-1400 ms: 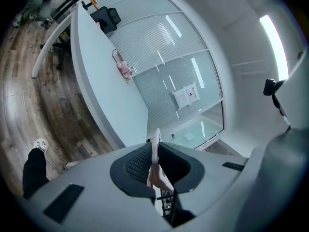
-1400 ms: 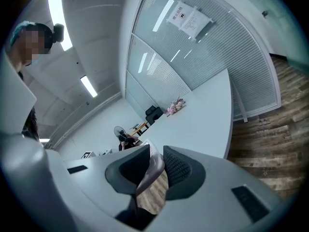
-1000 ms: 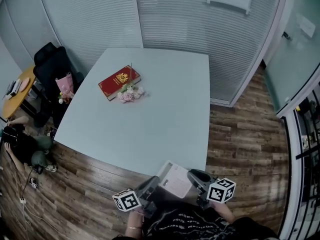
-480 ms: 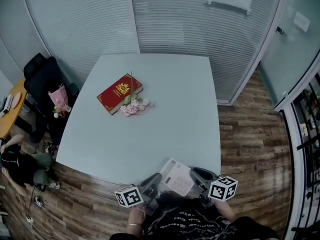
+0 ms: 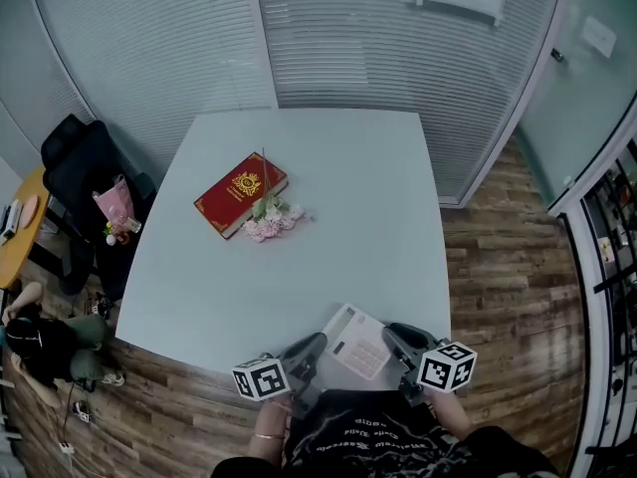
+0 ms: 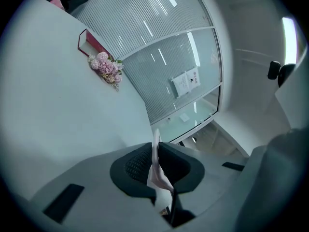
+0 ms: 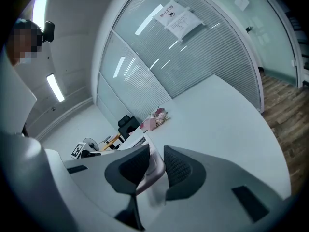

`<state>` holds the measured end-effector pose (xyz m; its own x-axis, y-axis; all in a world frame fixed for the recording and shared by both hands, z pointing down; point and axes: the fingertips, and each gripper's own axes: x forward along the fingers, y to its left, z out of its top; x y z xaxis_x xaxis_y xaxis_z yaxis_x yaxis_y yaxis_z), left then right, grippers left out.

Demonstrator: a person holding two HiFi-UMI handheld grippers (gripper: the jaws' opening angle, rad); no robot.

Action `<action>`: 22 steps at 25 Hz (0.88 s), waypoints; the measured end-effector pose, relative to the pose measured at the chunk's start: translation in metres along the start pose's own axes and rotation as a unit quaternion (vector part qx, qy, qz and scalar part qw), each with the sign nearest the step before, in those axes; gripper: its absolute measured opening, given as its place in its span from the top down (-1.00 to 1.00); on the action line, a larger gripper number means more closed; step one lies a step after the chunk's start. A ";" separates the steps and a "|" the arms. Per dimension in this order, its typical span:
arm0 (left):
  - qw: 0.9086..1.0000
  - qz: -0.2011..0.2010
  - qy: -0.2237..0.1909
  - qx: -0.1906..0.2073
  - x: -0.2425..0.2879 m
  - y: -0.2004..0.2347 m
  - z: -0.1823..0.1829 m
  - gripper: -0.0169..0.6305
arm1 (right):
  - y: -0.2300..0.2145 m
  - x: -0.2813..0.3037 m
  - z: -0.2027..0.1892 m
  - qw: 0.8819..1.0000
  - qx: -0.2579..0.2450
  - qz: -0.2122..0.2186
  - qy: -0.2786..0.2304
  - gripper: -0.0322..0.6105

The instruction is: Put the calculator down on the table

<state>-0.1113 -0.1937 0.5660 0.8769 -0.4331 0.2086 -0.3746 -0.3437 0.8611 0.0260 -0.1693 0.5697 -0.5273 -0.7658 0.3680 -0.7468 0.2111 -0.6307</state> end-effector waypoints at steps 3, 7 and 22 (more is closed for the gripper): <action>1.000 0.001 -0.006 0.004 0.010 -0.002 0.018 0.78 | -0.003 0.009 0.018 1.000 -0.010 -0.002 -0.010 0.59; 1.000 0.004 -0.009 0.014 0.023 -0.006 0.040 0.78 | -0.004 0.018 0.044 0.999 -0.030 0.005 -0.017 0.59; 0.997 0.024 -0.023 0.064 0.086 0.008 0.127 0.78 | -0.030 0.075 0.122 0.994 -0.111 -0.001 -0.023 0.59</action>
<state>-0.0769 -0.3390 0.5319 0.8431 -0.4886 0.2244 -0.4543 -0.4241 0.7834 0.0588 -0.3074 0.5327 -0.5102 -0.7926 0.3339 -0.8215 0.3342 -0.4620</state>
